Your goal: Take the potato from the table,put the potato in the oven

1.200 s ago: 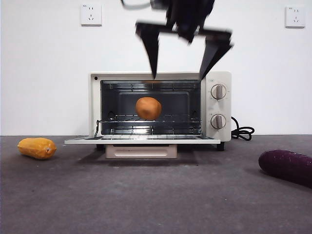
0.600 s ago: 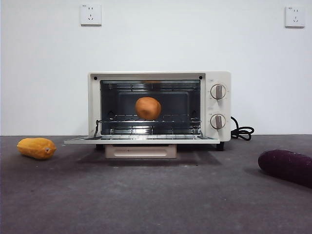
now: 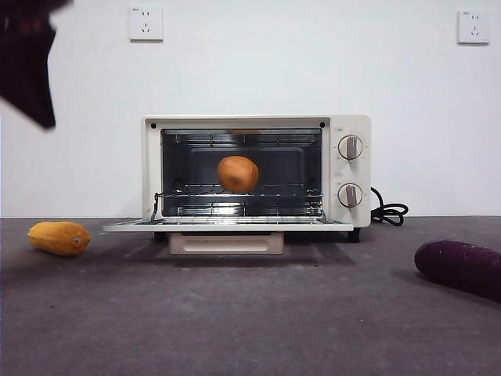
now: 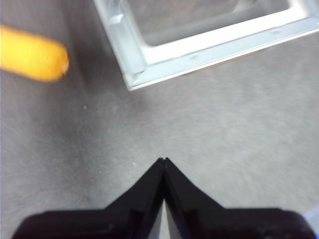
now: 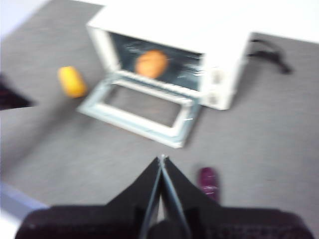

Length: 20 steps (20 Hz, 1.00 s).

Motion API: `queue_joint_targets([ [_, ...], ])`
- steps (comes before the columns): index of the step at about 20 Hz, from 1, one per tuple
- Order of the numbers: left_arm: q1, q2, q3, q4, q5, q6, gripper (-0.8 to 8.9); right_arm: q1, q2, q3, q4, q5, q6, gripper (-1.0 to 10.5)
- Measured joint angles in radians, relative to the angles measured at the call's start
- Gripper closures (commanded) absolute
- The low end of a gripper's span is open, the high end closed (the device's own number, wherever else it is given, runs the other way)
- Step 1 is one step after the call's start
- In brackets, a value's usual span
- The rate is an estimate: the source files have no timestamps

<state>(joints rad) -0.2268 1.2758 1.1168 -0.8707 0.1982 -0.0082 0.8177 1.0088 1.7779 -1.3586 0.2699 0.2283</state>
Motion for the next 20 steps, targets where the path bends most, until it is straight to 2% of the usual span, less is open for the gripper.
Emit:
queue_joint_targets([
  [6, 0.115, 0.11, -0.043, 0.09, 0.135, -0.016, 8.2, 0.0, -0.024, -0.002, 0.0, -0.099, 0.0, 9.5],
  [9, 0.137, 0.179, -0.043, 0.119, 0.189, -0.032, 8.2, 0.0, -0.034, -0.002, 0.0, -0.141, 0.003, 9.5],
  [20, 0.14, 0.409, -0.043, 0.215, 0.199, -0.145, 8.2, 0.0, -0.06, -0.002, 0.0, -0.152, 0.008, 9.5],
])
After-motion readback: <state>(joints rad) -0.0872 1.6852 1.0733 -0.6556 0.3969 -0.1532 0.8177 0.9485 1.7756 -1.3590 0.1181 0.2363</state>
